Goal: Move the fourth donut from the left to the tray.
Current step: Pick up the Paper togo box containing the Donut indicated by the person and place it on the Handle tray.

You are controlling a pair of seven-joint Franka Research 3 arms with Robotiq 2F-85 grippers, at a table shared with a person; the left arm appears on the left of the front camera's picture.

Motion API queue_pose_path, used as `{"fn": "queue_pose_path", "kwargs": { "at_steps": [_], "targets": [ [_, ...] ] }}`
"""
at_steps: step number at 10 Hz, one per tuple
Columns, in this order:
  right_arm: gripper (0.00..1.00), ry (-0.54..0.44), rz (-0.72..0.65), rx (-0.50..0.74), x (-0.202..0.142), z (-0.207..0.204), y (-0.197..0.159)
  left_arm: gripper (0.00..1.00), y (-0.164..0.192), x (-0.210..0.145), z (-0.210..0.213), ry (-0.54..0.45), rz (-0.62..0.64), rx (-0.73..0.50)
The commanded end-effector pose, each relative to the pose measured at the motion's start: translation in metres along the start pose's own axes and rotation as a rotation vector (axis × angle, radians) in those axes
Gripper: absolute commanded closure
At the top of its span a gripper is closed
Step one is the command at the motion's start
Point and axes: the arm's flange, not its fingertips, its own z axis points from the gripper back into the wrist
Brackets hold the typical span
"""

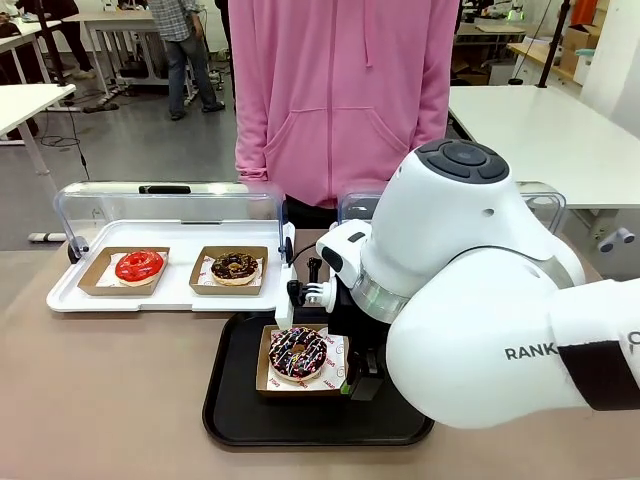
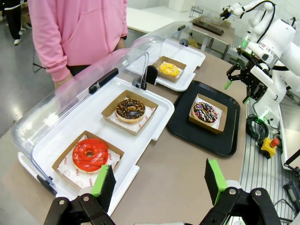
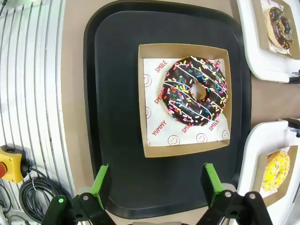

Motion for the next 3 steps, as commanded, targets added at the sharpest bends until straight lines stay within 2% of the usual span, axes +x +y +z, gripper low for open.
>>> {"fn": "queue_pose_path", "kwargs": {
  "at_steps": [1,3],
  "targets": [
    [0.0,0.0,-0.013,-0.028,0.0029,-0.001,0.0002,0.0,0.0,0.0012,0.0012,-0.004,-0.022,-0.009],
    [0.0,0.0,-0.013,-0.028,0.0029,-0.001,0.0002,0.0,0.0,0.0012,0.0012,-0.004,-0.022,-0.009]
  ]
}}
